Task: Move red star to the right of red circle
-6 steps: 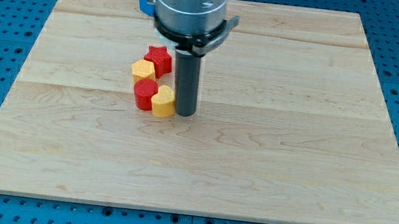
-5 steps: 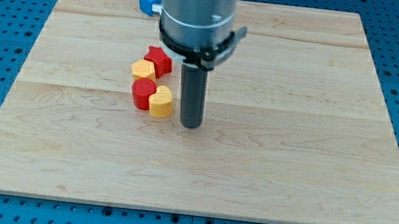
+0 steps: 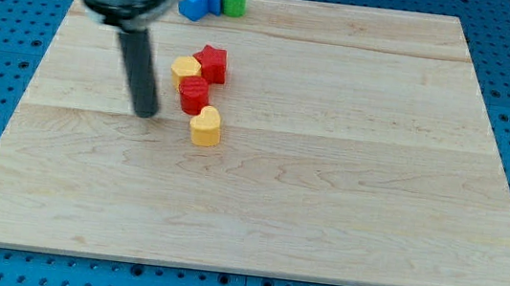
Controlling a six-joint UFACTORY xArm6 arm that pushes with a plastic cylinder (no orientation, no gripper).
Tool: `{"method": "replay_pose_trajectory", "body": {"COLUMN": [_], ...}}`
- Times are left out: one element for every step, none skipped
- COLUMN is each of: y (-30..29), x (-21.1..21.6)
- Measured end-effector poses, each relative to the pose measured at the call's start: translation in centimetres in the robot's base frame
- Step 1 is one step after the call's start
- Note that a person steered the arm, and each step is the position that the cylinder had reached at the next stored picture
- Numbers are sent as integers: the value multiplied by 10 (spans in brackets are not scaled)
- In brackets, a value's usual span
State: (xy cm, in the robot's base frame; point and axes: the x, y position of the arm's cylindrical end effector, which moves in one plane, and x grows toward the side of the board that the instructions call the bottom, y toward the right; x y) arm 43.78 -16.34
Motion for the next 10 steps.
{"method": "replay_pose_trajectory", "body": {"y": [-69,-43,45,63,92,95,71,71,26,-8], "x": [-35,-108,-139,-125,-103,-86,-100,-130,-130,-130]}}
